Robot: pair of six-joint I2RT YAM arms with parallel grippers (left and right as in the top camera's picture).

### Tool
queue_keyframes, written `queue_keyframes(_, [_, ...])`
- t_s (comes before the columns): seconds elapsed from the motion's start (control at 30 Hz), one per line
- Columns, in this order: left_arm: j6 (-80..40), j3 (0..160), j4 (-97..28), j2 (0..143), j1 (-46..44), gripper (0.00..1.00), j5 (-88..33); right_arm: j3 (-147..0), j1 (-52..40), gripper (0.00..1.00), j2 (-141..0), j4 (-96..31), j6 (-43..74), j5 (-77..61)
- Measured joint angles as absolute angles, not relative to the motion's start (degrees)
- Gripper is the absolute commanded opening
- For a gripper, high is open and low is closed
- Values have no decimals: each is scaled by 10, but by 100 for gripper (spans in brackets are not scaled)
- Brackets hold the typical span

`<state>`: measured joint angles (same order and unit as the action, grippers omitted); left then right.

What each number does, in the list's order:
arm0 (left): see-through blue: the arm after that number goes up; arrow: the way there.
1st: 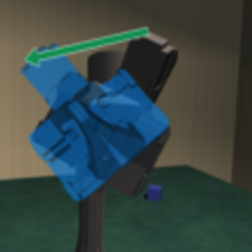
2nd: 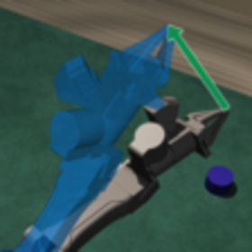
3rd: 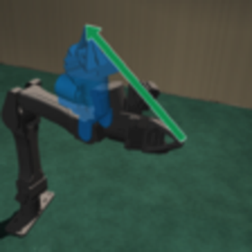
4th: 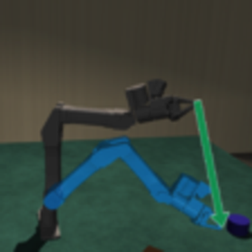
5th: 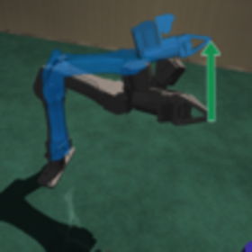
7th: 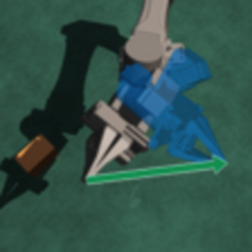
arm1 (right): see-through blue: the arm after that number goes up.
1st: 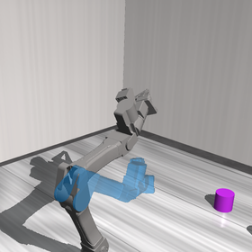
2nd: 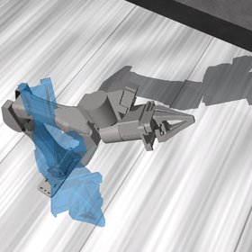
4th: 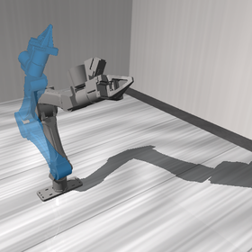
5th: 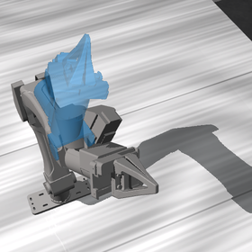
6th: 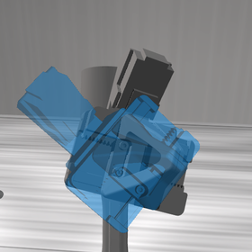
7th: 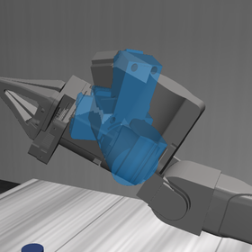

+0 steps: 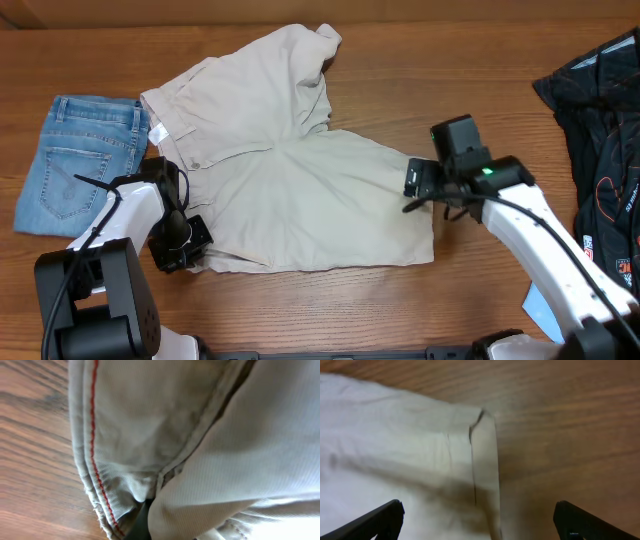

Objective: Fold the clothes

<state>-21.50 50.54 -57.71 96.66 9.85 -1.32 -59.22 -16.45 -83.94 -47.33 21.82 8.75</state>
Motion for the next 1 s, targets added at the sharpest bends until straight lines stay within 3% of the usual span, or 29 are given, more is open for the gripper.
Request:
queue_keyframes(0.27, [-226, 506, -582, 967, 99, 4, 18, -590, -144, 83, -952, -338, 184, 83])
queue_keyframes(0.4, [-226, 506, -581, 967, 99, 4, 20, -590, -140, 80, -1011, -291, 172, 83])
queue_keyframes(0.53, [-226, 506, -581, 967, 99, 4, 20, -589, -139, 68, -1047, -249, 166, 84])
queue_keyframes(0.6, [-226, 506, -581, 967, 99, 4, 20, -588, -139, 54, -1052, -233, 161, 83])
queue_keyframes(0.7, [-226, 506, -581, 967, 98, 4, 22, -588, -139, 8, -1053, -212, 153, 87])
queue_keyframes(0.73, [-226, 506, -581, 967, 99, 4, 24, -588, -139, 4, -1053, -210, 150, 93])
queue_keyframes(1.0, [-237, 507, -584, 967, 98, 4, 51, -588, -125, 4, -1053, -216, 149, 176])
